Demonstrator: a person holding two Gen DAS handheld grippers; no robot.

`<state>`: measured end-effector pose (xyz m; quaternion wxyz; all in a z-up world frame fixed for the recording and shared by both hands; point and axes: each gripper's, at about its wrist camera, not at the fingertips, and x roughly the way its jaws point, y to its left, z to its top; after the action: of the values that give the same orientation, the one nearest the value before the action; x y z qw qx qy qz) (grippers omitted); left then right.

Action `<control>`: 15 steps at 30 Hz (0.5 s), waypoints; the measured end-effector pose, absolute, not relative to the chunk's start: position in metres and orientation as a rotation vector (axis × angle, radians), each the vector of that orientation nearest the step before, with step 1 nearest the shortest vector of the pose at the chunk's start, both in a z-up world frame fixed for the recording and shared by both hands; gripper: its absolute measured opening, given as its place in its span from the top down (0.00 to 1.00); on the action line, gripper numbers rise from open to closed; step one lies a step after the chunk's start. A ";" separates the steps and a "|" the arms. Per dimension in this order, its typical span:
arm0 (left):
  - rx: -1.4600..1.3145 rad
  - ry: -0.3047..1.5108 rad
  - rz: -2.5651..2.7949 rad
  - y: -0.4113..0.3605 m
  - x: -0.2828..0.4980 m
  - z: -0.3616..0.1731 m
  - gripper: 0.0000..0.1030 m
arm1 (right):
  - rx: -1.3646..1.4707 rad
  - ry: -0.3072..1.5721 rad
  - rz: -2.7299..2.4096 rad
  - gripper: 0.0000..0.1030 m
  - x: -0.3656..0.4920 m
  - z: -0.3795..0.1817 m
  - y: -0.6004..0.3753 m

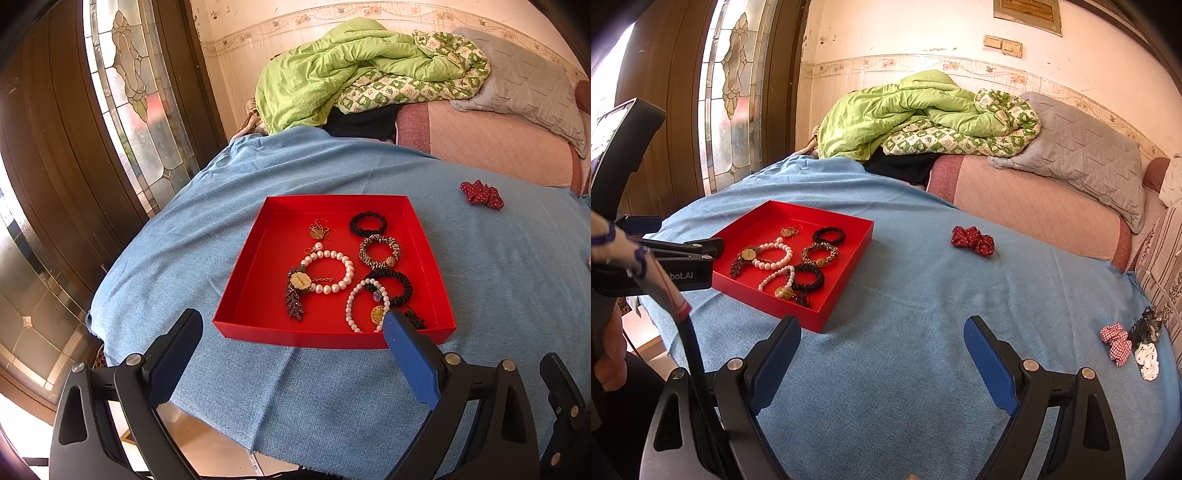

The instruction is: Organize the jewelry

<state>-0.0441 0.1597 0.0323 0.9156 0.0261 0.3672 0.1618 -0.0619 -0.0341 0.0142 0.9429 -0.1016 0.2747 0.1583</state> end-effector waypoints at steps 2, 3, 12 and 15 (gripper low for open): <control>0.053 0.758 0.331 0.160 -0.044 0.032 0.05 | -0.207 0.561 0.320 0.10 -0.062 0.014 -0.034; 0.054 0.757 0.331 0.160 -0.044 0.032 0.05 | -0.207 0.562 0.321 0.10 -0.062 0.013 -0.034; 0.035 0.763 0.343 0.166 -0.044 0.030 0.05 | -0.209 0.563 0.322 0.10 -0.061 0.013 -0.035; 0.019 0.755 0.349 0.169 -0.047 0.031 0.05 | -0.206 0.566 0.321 0.10 -0.061 0.014 -0.035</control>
<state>-0.0466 0.1692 0.0315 0.9147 0.0093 0.3667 0.1695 -0.0611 -0.0353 0.0136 0.9424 -0.1009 0.2775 0.1574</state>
